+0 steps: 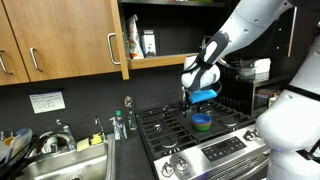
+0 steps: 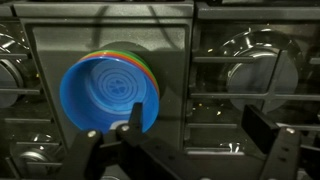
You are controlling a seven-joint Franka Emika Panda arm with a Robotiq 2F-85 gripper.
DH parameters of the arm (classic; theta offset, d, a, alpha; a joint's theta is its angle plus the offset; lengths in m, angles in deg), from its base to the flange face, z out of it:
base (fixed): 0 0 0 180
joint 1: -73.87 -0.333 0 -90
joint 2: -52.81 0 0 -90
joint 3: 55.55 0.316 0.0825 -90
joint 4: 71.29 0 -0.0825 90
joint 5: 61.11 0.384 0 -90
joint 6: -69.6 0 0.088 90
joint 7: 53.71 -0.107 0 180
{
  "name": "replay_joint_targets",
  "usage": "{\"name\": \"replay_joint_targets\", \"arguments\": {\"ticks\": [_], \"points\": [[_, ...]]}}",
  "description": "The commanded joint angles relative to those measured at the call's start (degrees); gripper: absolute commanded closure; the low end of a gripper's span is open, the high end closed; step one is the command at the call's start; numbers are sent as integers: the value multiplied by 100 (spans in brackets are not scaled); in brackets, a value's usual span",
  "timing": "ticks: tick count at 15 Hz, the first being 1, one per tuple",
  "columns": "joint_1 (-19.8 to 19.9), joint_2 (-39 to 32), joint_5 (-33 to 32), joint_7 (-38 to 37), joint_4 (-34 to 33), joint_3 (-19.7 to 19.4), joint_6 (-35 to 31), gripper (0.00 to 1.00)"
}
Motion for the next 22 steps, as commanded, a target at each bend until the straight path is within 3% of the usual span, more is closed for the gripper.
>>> {"name": "replay_joint_targets", "arguments": {"ticks": [1,10,12,13,22], "points": [[79,-348,-32,93,-208,-205,-197,0],[46,-1305,227,269,-1044,-511,126,3],[48,-1431,198,228,-1137,-530,173,27],[39,-1458,225,245,-1161,-541,198,31],[68,-1443,236,203,-1026,-662,234,99]]}}
